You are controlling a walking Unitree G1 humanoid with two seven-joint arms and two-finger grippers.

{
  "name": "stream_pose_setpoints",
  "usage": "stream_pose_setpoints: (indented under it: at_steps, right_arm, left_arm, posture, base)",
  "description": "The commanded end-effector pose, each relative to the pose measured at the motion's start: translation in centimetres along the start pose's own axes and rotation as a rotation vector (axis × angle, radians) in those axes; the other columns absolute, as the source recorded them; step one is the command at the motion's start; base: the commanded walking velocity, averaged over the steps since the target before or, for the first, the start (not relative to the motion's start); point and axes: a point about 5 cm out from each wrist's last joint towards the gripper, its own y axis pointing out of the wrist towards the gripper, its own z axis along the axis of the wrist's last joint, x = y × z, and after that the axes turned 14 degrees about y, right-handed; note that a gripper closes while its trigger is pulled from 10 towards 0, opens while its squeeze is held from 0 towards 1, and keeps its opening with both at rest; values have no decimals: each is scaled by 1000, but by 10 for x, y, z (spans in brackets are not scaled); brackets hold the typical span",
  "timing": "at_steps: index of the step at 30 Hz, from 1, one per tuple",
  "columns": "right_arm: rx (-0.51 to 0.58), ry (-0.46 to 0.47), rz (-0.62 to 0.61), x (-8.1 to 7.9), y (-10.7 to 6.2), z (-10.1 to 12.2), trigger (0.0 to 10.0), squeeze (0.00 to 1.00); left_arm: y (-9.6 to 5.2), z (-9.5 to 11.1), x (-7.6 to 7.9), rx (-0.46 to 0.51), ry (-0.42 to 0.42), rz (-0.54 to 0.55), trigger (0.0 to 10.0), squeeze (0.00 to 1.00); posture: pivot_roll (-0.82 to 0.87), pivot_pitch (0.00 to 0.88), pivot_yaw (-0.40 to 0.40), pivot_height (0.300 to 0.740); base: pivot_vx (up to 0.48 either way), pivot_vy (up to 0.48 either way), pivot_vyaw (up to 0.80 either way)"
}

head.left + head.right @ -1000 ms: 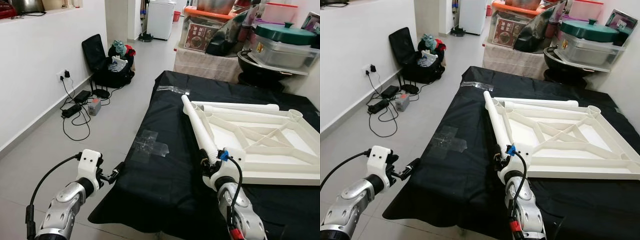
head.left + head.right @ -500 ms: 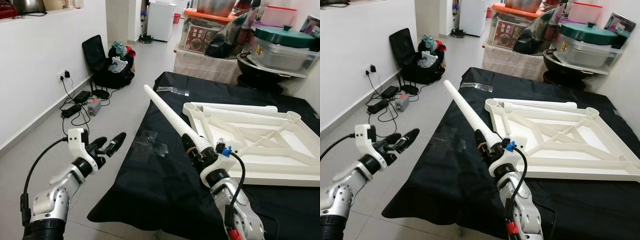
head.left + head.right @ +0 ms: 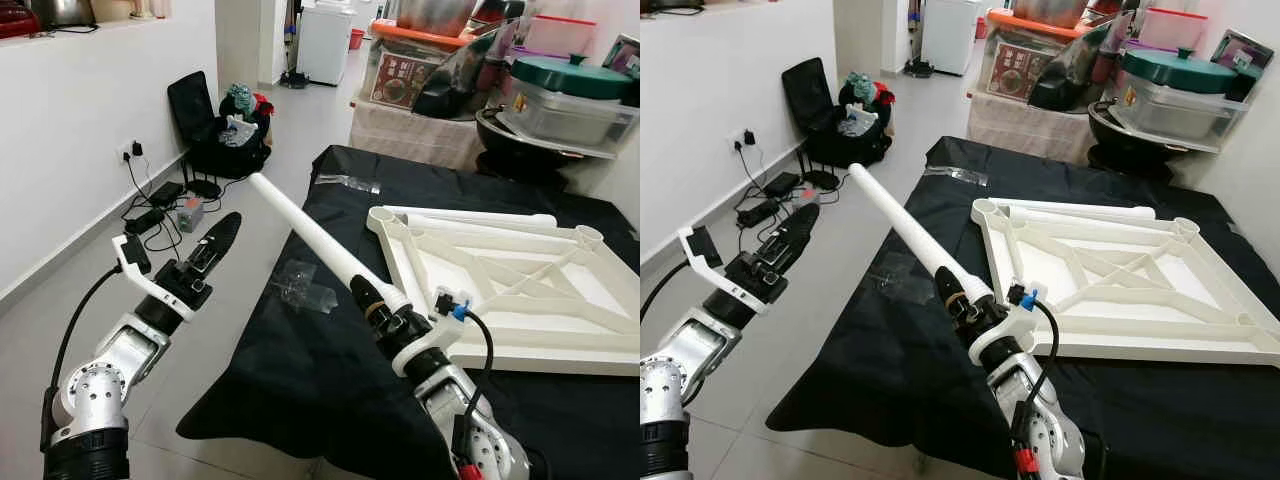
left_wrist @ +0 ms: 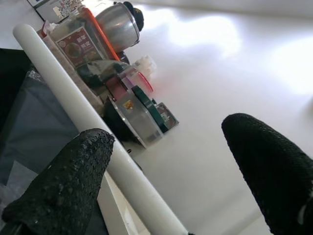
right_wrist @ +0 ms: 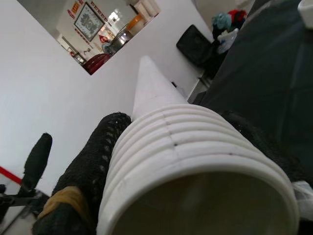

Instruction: Building children table

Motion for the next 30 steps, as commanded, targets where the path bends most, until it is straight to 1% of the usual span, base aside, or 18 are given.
stream_pose_setpoints:
  at_steps: [1, 2, 4, 8, 10, 11, 12, 14, 17, 20, 23, 30]
  right_arm:
    - [9, 66, 51, -5, -3, 4, 0, 0]
    - [9, 66, 51, -5, -3, 4, 0, 0]
    - [5, 110, 86, -10, -3, 6, 0, 0]
    - [2, 121, 101, -11, -3, 6, 0, 0]
    - [-35, 159, 167, -18, -6, 5, 0, 0]
    - [-35, 159, 167, -18, -6, 5, 0, 0]
    - [-59, 174, 201, -22, -8, 3, 0, 0]
    - [-59, 174, 201, -22, -8, 3, 0, 0]
    - [-158, 201, 304, -28, -18, -3, 0, 0]
    - [-183, 203, 327, -29, -21, -5, 0, 0]
    - [-241, 205, 372, -31, -28, -9, 0, 0]
    - [-278, 211, 382, -30, -32, -10, 0, 0]
  left_arm:
    - [-1, -6, -1, -7, -60, 2, 10000, 0]
    - [-1, -6, -1, -7, -60, 2, 10000, 0]
    - [-2, -7, -2, -12, -74, 8, 10000, 0]
    - [-2, -7, -2, -14, -77, 10, 10000, 0]
    - [-4, -8, -3, -19, -86, 14, 10000, 0]
    - [-4, -8, -3, -19, -86, 14, 10000, 0]
    - [-4, -8, -4, -21, -89, 16, 10000, 0]
    - [-4, -8, -4, -21, -89, 16, 10000, 0]
    - [-3, -7, -3, -25, -95, 9, 10000, 0]
    - [-3, -7, -3, -26, -97, 7, 10000, 0]
    - [-3, -7, -3, -27, -99, 3, 10000, 0]
    - [-1, -6, -2, -30, -92, -2, 10000, 0]
  posture:
    - [67, 0, -123, 740]
    - [67, 0, -123, 740]
    - [67, 0, -125, 740]
    - [67, 0, -125, 740]
    - [68, 0, -128, 740]
    - [68, 0, -128, 740]
    - [68, 0, -128, 740]
    - [68, 0, -128, 740]
    - [65, 0, -126, 740]
    - [65, 0, -126, 740]
    - [64, 0, -125, 740]
    - [64, 0, -126, 740]
  base:
    - [0, 0, 0]
    - [0, 0, 0]
    - [0, 0, 0]
    - [0, 0, 0]
    - [0, 0, 0]
    - [0, 0, 0]
    - [0, 0, 0]
    - [0, 0, 0]
    - [0, 0, 0]
    - [0, 0, 0]
    - [0, 0, 0]
    - [0, 0, 0]
